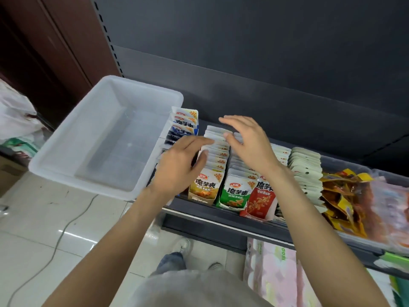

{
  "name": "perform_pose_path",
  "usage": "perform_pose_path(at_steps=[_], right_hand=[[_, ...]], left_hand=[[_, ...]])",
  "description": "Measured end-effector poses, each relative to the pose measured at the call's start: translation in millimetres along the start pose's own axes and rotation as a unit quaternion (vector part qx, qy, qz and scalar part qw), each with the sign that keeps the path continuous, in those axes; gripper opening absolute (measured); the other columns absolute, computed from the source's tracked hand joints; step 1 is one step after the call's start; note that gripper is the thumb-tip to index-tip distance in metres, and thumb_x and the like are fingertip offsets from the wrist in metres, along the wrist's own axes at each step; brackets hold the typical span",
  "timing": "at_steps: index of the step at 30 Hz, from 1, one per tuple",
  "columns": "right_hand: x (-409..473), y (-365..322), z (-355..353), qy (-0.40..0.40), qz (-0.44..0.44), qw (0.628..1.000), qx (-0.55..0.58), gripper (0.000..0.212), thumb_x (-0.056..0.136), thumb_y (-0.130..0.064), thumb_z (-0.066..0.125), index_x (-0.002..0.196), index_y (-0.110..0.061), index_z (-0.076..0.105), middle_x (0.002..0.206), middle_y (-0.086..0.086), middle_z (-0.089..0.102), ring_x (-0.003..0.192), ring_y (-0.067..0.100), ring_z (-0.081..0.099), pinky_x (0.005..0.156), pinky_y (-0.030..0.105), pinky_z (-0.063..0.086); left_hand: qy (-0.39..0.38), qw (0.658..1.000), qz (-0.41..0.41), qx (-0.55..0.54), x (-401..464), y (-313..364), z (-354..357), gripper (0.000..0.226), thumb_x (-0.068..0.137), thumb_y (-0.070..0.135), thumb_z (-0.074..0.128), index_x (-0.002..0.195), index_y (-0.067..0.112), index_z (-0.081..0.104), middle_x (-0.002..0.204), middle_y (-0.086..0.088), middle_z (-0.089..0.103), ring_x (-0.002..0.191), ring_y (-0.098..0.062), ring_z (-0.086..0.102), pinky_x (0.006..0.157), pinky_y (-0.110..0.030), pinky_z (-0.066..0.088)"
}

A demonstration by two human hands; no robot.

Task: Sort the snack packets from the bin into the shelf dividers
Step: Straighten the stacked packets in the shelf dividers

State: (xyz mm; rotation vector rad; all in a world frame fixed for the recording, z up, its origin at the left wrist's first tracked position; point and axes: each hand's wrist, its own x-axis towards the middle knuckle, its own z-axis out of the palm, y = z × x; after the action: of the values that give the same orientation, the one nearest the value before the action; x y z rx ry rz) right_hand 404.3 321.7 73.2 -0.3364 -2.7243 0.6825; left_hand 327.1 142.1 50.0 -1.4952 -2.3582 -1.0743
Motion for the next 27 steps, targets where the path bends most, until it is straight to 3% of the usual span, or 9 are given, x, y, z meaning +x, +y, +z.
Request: perform_pose_path(at_steps=[3,5,8,11,14,17,20,24,27], right_hand=[[19.0,-25.8,1.6,-0.016,-0.042,0.999,0.004,0.047,0.094,-0.023,0.056,0.140,-0.020,0.044,0.141,0.000,0.048,0.131,0.016,0.040,0.107,0.033,0.032],[36.2,-38.7,8.1,-0.047,-0.059,0.997,-0.031,0.057,0.093,-0.027,0.057,0.145,-0.021,0.034,0.148,0.000,0.038,0.135,0.017,0.034,0.109,0.035,0.031],[61.3,-50.7,21.9,-0.148,-0.042,0.983,-0.100,0.088,0.085,-0.040,0.066,0.151,-0.020,0.012,0.155,0.002,0.020,0.139,0.020,0.025,0.109,0.040,0.033],[75.0,-54.9,37.4,-0.216,-0.009,0.962,-0.170,0.112,0.072,-0.053,0.074,0.152,-0.017,0.002,0.153,0.005,0.020,0.138,0.022,0.020,0.109,0.041,0.032],[78.6,-57.5,42.5,-0.188,0.013,0.965,-0.184,0.102,0.077,-0.057,0.067,0.151,-0.016,0.009,0.143,0.005,0.033,0.129,0.021,0.029,0.102,0.034,0.034],[70.2,-63.1,46.9,-0.185,0.045,0.966,-0.174,0.093,0.078,-0.064,0.059,0.149,-0.018,0.021,0.137,0.000,0.037,0.123,0.017,0.035,0.092,0.031,0.038],[61.8,-74.7,58.5,-0.158,0.074,0.963,-0.204,0.078,0.079,-0.059,0.062,0.140,-0.020,0.033,0.133,-0.001,0.044,0.120,0.018,0.043,0.084,0.034,0.043],[68.2,-75.6,71.5,-0.086,0.074,0.955,-0.273,0.042,0.092,-0.040,0.055,0.126,-0.018,0.045,0.117,0.002,0.062,0.102,0.025,0.060,0.070,0.035,0.044],[72.4,-71.0,71.8,-0.093,0.080,0.964,-0.236,0.034,0.094,-0.034,0.054,0.125,-0.022,0.055,0.113,0.001,0.067,0.099,0.027,0.063,0.073,0.036,0.044]], left_hand=[[0.093,0.994,-0.032,0.043,-8.7,-25.7,-36.3,0.019,0.089,0.022,0.053,0.099,0.012,0.065,0.095,0.002,0.069,0.088,-0.012,0.059,0.076,-0.021,0.043],[0.082,0.993,-0.046,0.069,-7.2,-55.7,-52.8,0.019,0.086,0.028,0.058,0.097,0.014,0.064,0.093,0.006,0.068,0.088,-0.013,0.059,0.080,-0.023,0.039],[-0.041,0.993,0.002,0.111,8.8,-98.3,-63.3,0.043,0.078,0.048,0.064,0.107,0.017,0.060,0.104,0.003,0.063,0.099,-0.017,0.053,0.086,-0.030,0.037],[-0.155,0.979,0.049,0.125,25.3,-124.1,-56.2,0.065,0.068,0.058,0.071,0.117,0.020,0.051,0.115,0.000,0.055,0.107,-0.020,0.046,0.090,-0.034,0.035],[-0.148,0.977,0.114,0.106,37.6,-142.5,-42.7,0.048,0.072,0.053,0.059,0.109,0.024,0.050,0.107,0.003,0.057,0.099,-0.019,0.049,0.084,-0.032,0.037],[-0.106,0.973,0.175,0.104,50.7,-156.6,-31.6,0.023,0.079,0.040,0.055,0.089,0.021,0.063,0.088,0.005,0.065,0.081,-0.020,0.058,0.071,-0.030,0.045],[-0.089,0.977,0.179,0.080,61.5,-159.9,-24.8,0.019,0.081,0.036,0.055,0.077,0.022,0.067,0.075,0.007,0.065,0.067,-0.018,0.059,0.063,-0.026,0.044],[-0.046,0.984,0.167,0.031,64.9,-160.4,-25.1,0.018,0.079,0.036,0.056,0.084,0.020,0.061,0.081,0.004,0.061,0.072,-0.018,0.053,0.063,-0.029,0.043],[-0.053,0.959,0.279,0.023,50.1,-160.6,-28.8,0.027,0.076,0.040,0.066,0.091,0.019,0.056,0.088,0.002,0.060,0.083,-0.017,0.046,0.071,-0.028,0.035]])
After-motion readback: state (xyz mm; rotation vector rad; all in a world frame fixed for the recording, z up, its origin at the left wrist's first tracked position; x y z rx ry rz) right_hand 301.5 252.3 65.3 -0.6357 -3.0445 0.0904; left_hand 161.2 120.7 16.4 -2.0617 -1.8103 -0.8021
